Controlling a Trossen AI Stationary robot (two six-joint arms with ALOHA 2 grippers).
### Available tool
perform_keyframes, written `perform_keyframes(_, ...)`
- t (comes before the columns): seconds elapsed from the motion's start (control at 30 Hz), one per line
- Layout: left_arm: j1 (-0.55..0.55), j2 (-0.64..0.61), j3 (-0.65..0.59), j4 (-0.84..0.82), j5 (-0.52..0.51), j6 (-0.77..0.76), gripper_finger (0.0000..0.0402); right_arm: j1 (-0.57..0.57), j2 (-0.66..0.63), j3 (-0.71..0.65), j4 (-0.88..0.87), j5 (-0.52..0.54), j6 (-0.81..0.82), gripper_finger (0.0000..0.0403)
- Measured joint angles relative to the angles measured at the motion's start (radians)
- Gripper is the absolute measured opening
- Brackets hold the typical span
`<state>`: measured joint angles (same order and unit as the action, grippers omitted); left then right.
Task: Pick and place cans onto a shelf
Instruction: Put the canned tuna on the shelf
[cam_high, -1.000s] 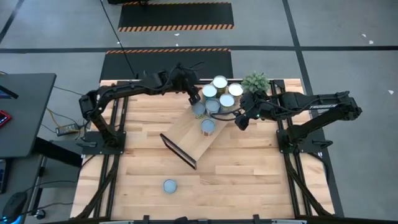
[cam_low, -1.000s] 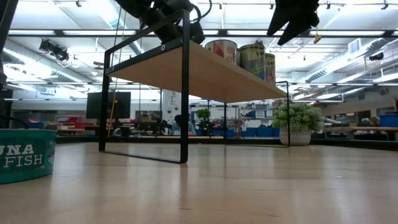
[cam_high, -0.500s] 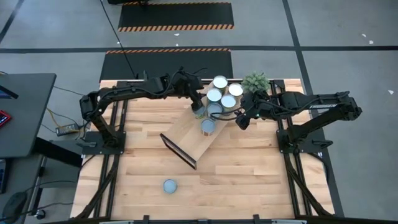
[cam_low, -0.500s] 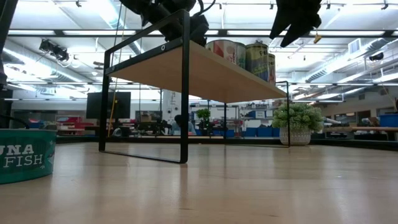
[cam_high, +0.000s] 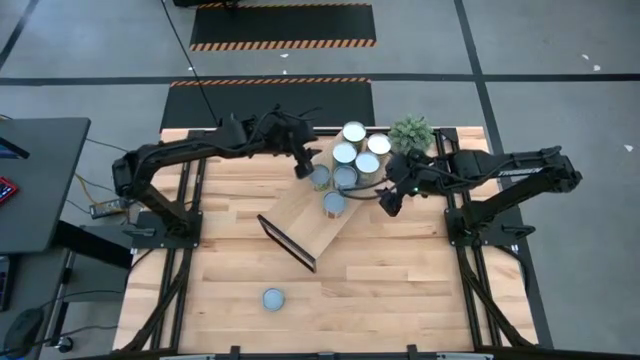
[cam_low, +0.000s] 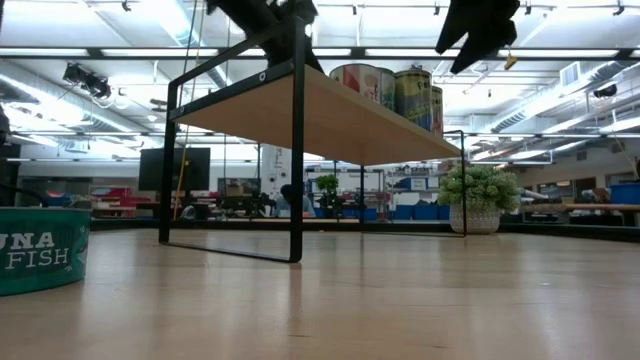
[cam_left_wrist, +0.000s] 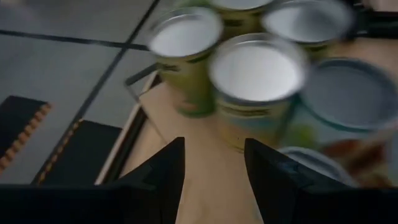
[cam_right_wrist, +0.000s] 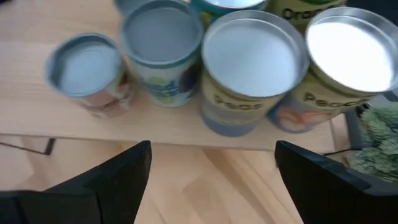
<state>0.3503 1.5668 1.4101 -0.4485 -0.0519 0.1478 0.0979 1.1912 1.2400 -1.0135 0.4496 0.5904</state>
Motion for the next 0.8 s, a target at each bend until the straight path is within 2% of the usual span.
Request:
perform_keyframes(0.37,-0.075,-0.091,0.000,-0.167,0.194,-0.006,0.0172,0.103,0.069,0.000,0.101,0.019,-0.008,0.0348)
perform_keyframes(0.63,-0.158,-0.093,0.000,-0.288,0.207,-0.004,0.0172,0.158,0.147,0.000,0.223,0.022,0.005,0.0348)
perform_keyframes(0.8,-0.209,-0.105,0.000,-0.316,0.206,-0.006,0.0172,0.187,0.166,0.000,0.239,0.043,0.053,0.0348)
